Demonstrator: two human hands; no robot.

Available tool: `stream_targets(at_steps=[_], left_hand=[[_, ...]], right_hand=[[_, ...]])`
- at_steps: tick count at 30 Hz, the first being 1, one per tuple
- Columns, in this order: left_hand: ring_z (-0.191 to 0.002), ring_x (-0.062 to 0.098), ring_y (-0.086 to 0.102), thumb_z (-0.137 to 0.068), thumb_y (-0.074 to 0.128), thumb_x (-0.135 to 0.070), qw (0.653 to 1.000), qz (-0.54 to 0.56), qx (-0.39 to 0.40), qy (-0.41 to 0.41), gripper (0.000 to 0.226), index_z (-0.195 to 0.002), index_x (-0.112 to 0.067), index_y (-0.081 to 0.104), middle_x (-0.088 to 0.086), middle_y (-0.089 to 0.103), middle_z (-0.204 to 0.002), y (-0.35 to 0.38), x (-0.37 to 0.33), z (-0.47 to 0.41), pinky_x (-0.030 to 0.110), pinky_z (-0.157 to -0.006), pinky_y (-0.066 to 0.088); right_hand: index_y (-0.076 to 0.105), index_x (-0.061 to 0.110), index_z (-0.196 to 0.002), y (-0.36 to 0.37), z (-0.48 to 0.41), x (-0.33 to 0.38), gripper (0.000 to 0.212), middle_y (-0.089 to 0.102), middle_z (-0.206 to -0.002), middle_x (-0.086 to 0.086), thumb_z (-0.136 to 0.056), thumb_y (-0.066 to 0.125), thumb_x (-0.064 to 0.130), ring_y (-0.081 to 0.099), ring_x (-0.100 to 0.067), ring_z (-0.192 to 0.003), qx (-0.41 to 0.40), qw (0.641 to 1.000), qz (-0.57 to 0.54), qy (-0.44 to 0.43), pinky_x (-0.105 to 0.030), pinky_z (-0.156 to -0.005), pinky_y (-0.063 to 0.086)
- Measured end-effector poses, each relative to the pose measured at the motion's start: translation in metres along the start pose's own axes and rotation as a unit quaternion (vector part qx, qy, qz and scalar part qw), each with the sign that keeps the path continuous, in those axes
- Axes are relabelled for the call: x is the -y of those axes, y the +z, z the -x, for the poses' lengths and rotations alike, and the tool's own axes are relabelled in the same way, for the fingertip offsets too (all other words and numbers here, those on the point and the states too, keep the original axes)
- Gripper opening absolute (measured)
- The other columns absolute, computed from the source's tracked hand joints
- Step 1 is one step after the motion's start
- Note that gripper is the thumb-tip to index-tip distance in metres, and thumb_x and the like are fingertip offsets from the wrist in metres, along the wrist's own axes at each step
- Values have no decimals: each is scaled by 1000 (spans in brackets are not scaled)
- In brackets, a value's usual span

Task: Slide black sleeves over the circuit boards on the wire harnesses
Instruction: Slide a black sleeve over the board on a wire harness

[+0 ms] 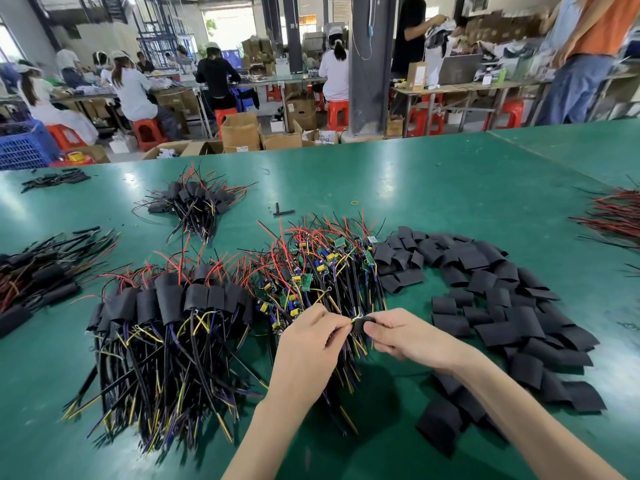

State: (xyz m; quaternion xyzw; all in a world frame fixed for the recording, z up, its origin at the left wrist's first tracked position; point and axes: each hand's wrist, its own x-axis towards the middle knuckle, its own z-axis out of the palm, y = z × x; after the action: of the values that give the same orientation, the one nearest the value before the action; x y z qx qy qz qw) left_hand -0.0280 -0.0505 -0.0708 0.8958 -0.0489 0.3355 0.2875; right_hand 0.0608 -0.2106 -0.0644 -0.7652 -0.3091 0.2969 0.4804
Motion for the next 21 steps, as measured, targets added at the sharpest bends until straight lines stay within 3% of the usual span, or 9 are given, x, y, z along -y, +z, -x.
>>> stream_targets(at_steps=[2, 5, 10, 12, 15, 18, 21], left_hand=[[-65, 11, 57, -80, 71, -10, 999, 27, -26, -18, 5, -84, -13, 71, -5, 60, -73, -2, 3, -1, 25, -63, 46], [-72, 0, 59, -78, 75, -8, 992, 93, -44, -73, 16, -89, -18, 68, -13, 64, -76, -6, 6, -3, 15, -69, 46], [-69, 2, 54, -78, 74, -7, 992, 110, -46, -30, 13, -79, -17, 66, -13, 59, -76, -10, 7, -6, 11, -66, 40], [-72, 2, 53, -78, 72, -7, 992, 109, -55, -11, 10, -79, -16, 68, -11, 59, -78, -10, 7, -5, 13, -68, 40], [-75, 6, 53, -78, 71, -4, 992, 99, -75, 27, 7, -79, -11, 73, -5, 60, -77, -8, 8, -4, 17, -70, 42], [-75, 9, 52, -79, 69, -4, 991, 89, -90, 50, 7, -78, -8, 74, -1, 61, -76, -6, 9, -3, 19, -70, 42], [-74, 9, 51, -80, 69, -4, 990, 78, -102, 55, 7, -80, -7, 75, -1, 60, -77, -5, 10, -2, 17, -69, 41]], right_hand=[[56, -1, -108, 0, -1, 0, 26, 37, -51, 9, -101, 39, 18, 25, -8, -45, -1, 1000, -28, -10, -19, -43, 21], [62, 22, -108, -2, -1, 3, 27, 47, -56, 8, -100, 40, 9, 31, -8, -49, -23, 997, -56, -48, -17, -45, 25], [67, 12, -100, -2, -2, 3, 23, 60, -70, 6, -96, 46, 4, 44, -9, -65, -84, 990, 57, -96, -27, -62, 38], [67, 17, -102, -1, 0, 5, 24, 63, -77, 5, -96, 47, 5, 48, -9, -73, -77, 989, 31, -123, -27, -70, 39], [65, 29, -108, -1, 3, 9, 28, 61, -70, 16, -97, 46, 12, 45, -1, -67, -80, 984, -34, -154, -15, -63, 36], [64, 36, -106, 3, 2, 9, 25, 52, -66, 12, -93, 49, 21, 39, -6, -64, -130, 977, -13, -169, -18, -61, 33], [64, 35, -102, 9, 4, 13, 29, 57, -75, 11, -94, 52, 10, 46, -6, -69, -163, 967, 30, -196, -19, -68, 38]])
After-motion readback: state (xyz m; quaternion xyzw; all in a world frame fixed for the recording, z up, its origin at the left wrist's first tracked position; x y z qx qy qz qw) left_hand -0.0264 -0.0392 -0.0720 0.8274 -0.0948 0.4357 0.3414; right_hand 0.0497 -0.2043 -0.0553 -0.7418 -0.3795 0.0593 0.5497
